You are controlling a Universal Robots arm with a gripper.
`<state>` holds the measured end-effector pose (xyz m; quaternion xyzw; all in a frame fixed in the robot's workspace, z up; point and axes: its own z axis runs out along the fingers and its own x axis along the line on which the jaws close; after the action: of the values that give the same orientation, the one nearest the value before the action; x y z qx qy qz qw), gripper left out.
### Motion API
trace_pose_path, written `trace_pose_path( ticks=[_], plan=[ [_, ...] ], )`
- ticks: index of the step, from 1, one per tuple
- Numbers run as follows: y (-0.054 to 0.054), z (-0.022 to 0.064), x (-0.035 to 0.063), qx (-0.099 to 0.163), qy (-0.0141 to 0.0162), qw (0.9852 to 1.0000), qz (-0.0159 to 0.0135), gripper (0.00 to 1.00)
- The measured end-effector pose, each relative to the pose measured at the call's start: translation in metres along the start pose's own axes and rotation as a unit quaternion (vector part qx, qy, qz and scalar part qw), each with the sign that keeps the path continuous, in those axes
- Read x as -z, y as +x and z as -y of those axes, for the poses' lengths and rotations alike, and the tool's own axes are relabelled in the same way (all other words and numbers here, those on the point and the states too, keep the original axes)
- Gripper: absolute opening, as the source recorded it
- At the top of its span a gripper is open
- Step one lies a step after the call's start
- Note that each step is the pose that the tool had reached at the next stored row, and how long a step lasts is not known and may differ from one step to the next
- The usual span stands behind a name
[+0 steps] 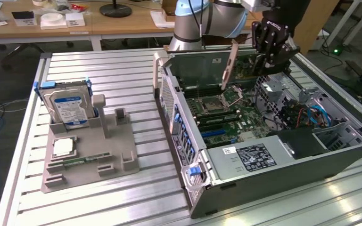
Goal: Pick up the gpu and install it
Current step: 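Insert the gpu into the slot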
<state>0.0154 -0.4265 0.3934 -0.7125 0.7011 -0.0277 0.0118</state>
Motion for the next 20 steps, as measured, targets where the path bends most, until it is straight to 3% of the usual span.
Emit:
trace_pose_path(
  ticks=[2,3,9,20],
  plan=[
    [0.000,-0.0017,-0.0004,-0.001,0.0001,0.9999,0.0100,0.28],
    [0.000,-0.0019,-0.0014,-0.001,0.0003,0.9999,0.0127,0.28],
    [0.000,-0.0027,-0.0077,-0.032,0.0000,0.9994,0.0110,0.28],
    [-0.001,-0.0165,-0.0161,-0.044,0.0011,0.9990,0.0104,0.28]
  ],
)
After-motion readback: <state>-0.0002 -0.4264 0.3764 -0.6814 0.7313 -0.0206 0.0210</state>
